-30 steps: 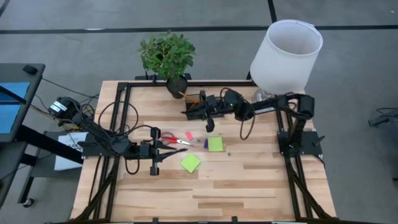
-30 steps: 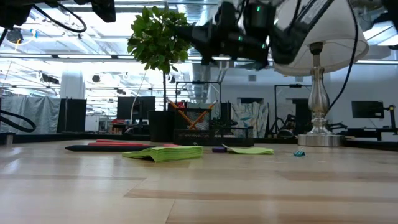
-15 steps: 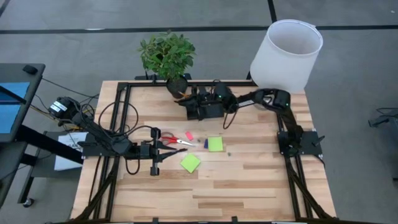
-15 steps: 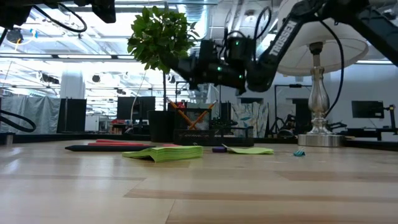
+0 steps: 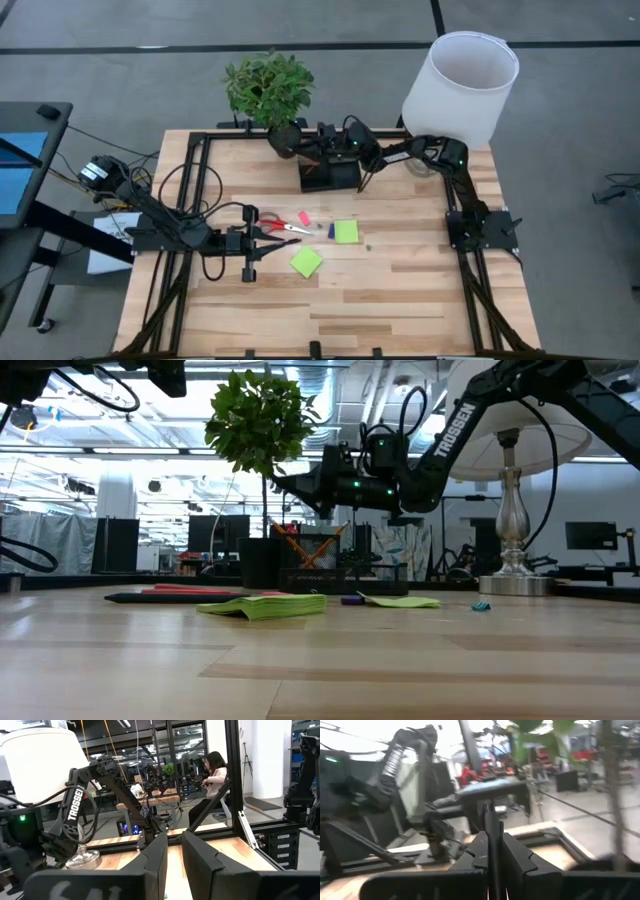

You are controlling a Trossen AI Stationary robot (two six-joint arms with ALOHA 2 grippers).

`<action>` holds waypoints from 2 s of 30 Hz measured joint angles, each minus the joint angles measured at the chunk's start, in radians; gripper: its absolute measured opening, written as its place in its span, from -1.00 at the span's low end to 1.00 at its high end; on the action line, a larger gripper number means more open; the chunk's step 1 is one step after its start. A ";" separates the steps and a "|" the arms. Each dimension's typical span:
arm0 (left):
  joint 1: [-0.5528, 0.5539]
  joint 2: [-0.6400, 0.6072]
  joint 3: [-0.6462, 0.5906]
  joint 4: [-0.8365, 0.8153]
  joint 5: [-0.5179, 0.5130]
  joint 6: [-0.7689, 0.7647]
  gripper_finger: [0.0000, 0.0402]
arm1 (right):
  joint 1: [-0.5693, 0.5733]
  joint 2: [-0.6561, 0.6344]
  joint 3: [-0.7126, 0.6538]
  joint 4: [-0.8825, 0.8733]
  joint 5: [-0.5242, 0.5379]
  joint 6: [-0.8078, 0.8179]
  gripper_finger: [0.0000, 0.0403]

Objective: Pick and place office supplies into organizer
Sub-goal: Put the right black ballpen into the desk organizer

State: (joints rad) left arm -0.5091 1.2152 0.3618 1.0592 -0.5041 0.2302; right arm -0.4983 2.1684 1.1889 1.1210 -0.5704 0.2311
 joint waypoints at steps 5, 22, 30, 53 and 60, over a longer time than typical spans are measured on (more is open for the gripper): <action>0.000 0.000 0.000 0.000 0.000 0.000 -0.74 | -0.015 0.000 0.000 -0.006 0.024 -0.003 -0.95; 0.000 0.000 0.000 0.001 0.001 -0.003 -0.74 | 0.001 0.110 0.119 0.007 0.075 0.076 -0.95; 0.000 0.000 0.000 0.000 0.001 -0.007 -0.74 | 0.015 0.110 0.119 -0.048 0.154 0.076 -0.95; 0.000 0.000 0.000 -0.014 0.001 -0.008 -0.74 | 0.015 0.110 0.119 -0.028 0.123 0.093 -0.76; 0.000 0.000 0.000 -0.014 0.001 -0.008 -0.74 | 0.017 0.110 0.119 -0.028 0.123 0.086 -0.75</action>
State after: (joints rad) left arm -0.5095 1.2152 0.3618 1.0451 -0.5030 0.2218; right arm -0.4816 2.2782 1.3079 1.0930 -0.4469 0.3166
